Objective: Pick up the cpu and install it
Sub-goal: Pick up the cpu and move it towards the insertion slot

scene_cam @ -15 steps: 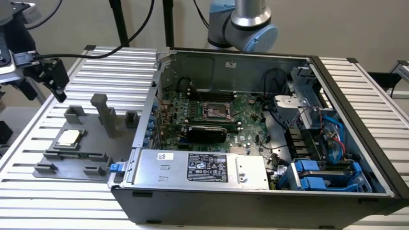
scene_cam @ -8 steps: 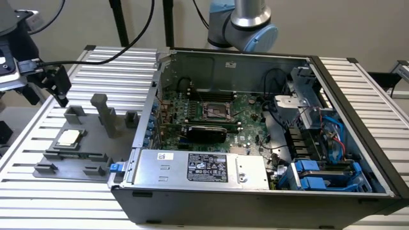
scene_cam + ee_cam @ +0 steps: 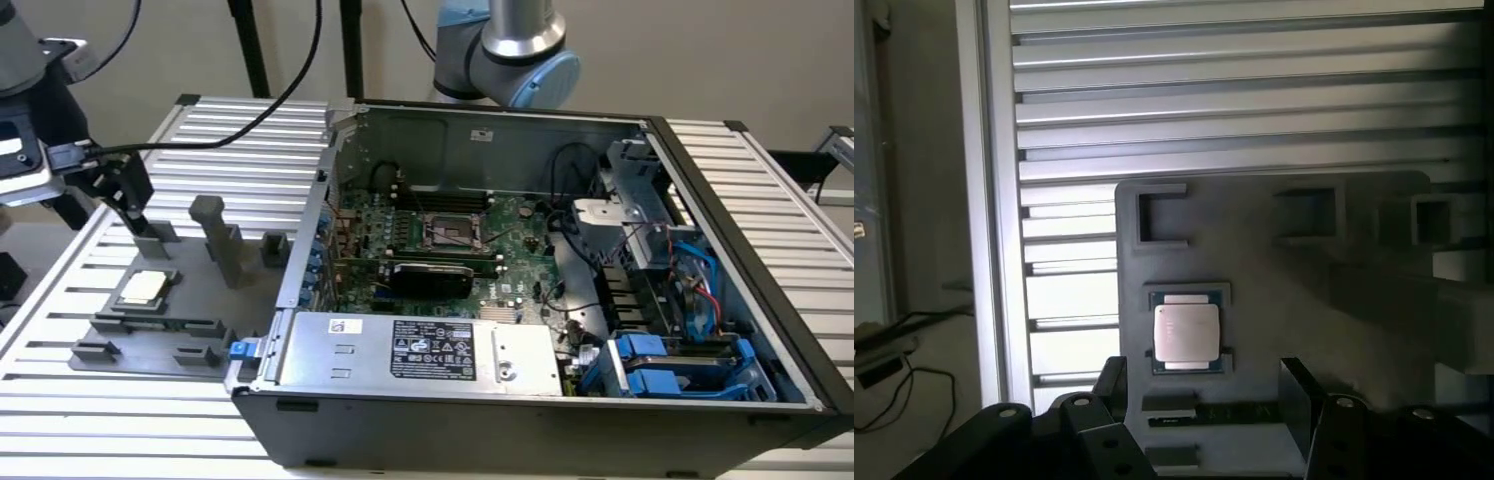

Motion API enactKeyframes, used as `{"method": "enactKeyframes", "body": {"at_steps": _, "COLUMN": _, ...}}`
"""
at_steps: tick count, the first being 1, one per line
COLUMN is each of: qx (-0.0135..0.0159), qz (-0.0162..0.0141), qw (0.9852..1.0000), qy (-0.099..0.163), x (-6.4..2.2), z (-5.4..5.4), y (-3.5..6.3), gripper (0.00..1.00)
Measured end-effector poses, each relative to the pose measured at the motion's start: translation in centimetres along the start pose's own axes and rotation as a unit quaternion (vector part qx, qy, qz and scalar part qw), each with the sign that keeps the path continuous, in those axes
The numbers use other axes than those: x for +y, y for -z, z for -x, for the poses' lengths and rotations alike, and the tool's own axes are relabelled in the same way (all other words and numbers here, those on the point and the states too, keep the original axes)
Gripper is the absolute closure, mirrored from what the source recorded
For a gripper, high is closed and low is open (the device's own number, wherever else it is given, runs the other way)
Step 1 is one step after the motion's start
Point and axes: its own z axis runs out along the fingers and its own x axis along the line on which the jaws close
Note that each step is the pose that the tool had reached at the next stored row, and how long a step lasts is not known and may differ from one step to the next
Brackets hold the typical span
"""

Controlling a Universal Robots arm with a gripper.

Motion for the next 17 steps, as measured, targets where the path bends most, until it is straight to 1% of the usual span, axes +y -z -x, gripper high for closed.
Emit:
{"method": "enactKeyframes", "body": {"at_steps": 5, "qx": 0.0, "qz": 0.0, "qw": 1.0, "qy": 0.0, "x": -0.36, "z": 0.0, "y": -0.89, "gripper": 0.29}}
{"method": "enactKeyframes", "body": {"at_steps": 12, "qx": -0.0001, "qz": 0.0, "qw": 1.0, "qy": 0.0, "x": -1.19, "z": 0.1, "y": -2.13, "gripper": 0.29}}
{"method": "enactKeyframes", "body": {"at_steps": 17, "qx": -0.0001, "qz": 0.0001, "qw": 1.0, "qy": 0.0, "x": -1.44, "z": 0.7, "y": -3.16, "gripper": 0.29}}
